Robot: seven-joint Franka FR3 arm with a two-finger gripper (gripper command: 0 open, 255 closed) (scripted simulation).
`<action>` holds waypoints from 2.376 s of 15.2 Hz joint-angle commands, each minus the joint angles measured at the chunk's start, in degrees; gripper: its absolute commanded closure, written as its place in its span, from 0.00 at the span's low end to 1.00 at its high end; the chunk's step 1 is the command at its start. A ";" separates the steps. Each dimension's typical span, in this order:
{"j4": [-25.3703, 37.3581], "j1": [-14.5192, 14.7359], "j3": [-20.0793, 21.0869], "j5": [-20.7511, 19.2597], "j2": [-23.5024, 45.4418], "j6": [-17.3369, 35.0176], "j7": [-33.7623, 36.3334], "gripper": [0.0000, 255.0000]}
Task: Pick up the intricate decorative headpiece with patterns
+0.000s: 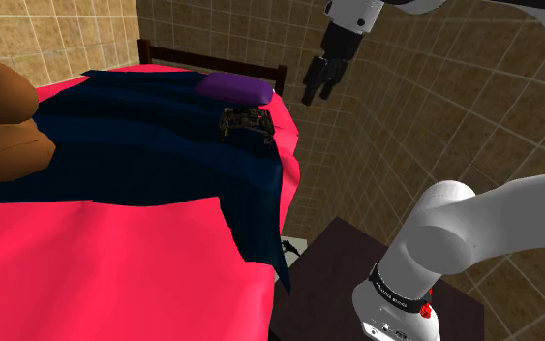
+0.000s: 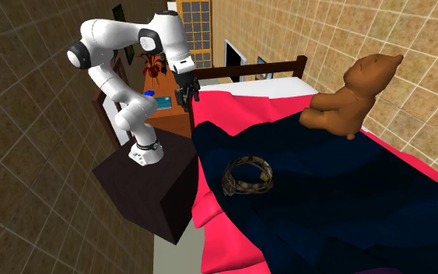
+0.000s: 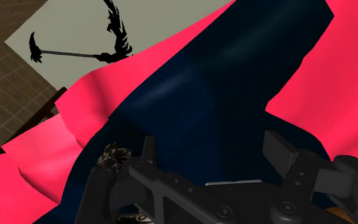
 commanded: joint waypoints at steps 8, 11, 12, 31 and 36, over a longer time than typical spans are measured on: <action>6.92 0.73 -2.44 -0.49 16.04 6.87 -5.22 0.00; 11.03 1.06 -3.28 -0.31 23.09 8.84 -7.43 0.00; 12.54 1.17 -3.54 -0.21 25.45 9.36 -8.16 0.00; 40.67 0.95 -4.49 2.61 60.68 11.69 -17.66 0.00; 38.58 0.96 -4.46 2.69 61.15 14.26 -17.76 0.00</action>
